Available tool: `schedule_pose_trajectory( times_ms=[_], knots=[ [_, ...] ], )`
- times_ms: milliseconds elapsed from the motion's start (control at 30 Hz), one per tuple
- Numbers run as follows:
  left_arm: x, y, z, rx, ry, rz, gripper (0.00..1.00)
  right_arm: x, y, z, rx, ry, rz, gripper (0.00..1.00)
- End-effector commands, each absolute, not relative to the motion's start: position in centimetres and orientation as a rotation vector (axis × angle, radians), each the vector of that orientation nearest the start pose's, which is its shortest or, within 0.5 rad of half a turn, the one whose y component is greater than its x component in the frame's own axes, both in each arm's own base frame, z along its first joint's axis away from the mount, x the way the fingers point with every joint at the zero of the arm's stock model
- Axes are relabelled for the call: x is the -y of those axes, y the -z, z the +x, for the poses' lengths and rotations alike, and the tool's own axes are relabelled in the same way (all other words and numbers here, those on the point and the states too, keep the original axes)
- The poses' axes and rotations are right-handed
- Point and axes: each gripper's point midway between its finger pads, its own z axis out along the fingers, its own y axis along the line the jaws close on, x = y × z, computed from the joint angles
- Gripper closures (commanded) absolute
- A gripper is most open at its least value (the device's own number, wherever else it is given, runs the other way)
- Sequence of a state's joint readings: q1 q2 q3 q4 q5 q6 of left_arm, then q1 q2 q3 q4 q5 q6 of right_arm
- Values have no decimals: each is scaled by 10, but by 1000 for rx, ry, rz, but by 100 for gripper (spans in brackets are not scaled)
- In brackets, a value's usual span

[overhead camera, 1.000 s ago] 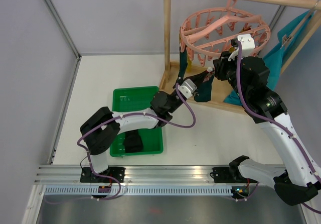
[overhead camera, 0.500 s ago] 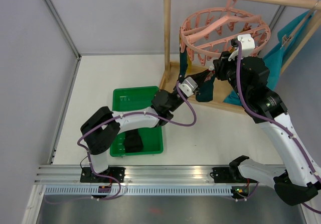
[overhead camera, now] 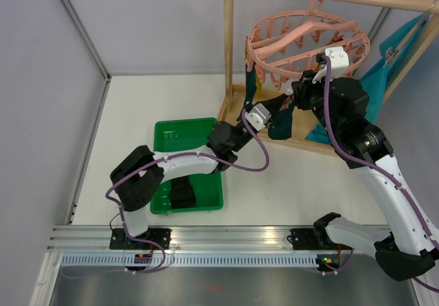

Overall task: Clip the socks to the hanger
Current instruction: Clamp the sock onto the hanger.

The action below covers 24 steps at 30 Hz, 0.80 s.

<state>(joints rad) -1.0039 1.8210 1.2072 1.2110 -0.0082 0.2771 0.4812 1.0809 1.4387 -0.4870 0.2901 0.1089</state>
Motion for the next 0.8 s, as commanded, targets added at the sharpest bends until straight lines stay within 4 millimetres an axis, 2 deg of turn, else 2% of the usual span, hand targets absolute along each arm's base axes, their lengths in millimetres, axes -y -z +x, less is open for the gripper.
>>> schedule_pose_trajectory(
  times_ms=[0, 167, 433, 533, 567, 667, 767],
  knots=[
    [451, -416, 303, -753, 692, 521, 98, -113, -446, 316, -1615, -229, -70, 65],
    [452, -415, 303, -760, 696, 523, 91, -115, -447, 315, -1617, -240, -75, 50],
    [451, -411, 302, -775, 699, 529, 87, -114, -451, 311, -1613, -250, -70, 30],
    [449, -411, 300, -778, 704, 534, 80, -114, -451, 309, -1614, -259, -67, 24],
    [449, -410, 299, -779, 710, 535, 75, -114, -450, 309, -1619, -262, -63, 22],
    [444, -408, 297, -794, 722, 529, 64, -112, -449, 307, -1619, -263, -52, 21],
    [437, -403, 294, -823, 734, 513, 58, -112, -446, 305, -1629, -271, -45, 19]
  ],
)
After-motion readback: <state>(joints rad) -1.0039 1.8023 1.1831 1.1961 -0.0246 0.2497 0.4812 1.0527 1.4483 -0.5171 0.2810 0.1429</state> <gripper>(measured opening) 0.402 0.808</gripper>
